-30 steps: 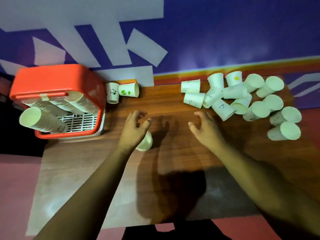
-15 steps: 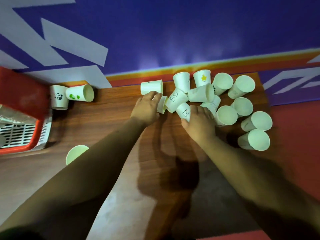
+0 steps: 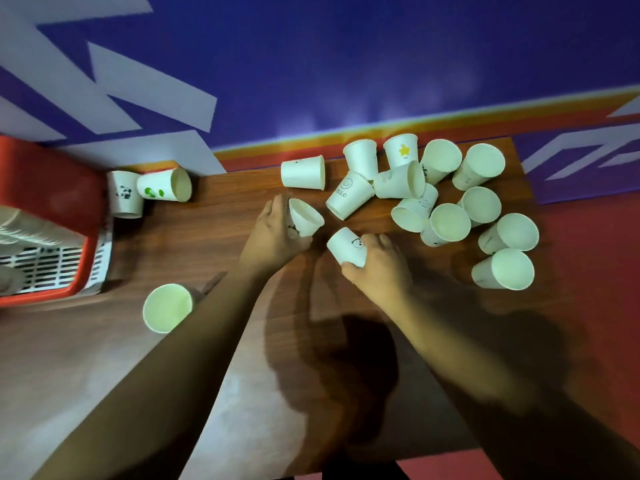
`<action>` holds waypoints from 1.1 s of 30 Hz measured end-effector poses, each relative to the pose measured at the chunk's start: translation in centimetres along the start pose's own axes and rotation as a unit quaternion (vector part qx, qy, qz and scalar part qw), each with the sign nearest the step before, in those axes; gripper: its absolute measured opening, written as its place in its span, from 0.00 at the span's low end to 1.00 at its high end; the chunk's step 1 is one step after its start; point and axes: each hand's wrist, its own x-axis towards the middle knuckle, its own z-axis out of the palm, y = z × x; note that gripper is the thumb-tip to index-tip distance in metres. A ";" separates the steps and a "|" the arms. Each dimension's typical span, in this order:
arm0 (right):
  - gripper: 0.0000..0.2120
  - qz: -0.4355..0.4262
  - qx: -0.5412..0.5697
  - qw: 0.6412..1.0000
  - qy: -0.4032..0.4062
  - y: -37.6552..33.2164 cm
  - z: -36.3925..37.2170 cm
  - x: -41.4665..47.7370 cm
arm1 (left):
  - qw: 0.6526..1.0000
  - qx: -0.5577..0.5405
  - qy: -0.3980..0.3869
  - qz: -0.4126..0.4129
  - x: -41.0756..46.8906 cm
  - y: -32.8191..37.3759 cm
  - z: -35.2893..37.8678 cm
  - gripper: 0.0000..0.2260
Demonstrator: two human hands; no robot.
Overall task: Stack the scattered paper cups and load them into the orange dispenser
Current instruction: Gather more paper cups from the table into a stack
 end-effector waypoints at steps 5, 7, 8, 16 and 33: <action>0.27 0.062 0.204 0.977 -0.003 -3.6 -1.9 -2.5 | 0.987 -0.145 0.070 0.008 -6.2 -1.1 -8.3 0.34; 0.26 0.099 0.241 0.965 -0.019 -5.3 -2.1 -3.3 | 0.983 -0.157 0.095 -0.011 -8.4 -2.9 -11.3 0.34; 0.26 0.121 0.267 0.955 -0.031 -6.5 -2.1 -3.9 | 0.981 -0.165 0.101 -0.015 -9.7 -3.9 -12.8 0.34; 0.25 0.159 0.334 0.925 -0.084 -13.5 -0.7 -7.8 | 0.992 -0.121 0.042 0.016 -16.2 -11.2 -14.5 0.38; 0.24 0.090 0.358 0.929 -0.002 -19.9 -1.7 -8.8 | 0.968 -0.235 -0.058 -0.061 -16.0 -16.6 -11.4 0.33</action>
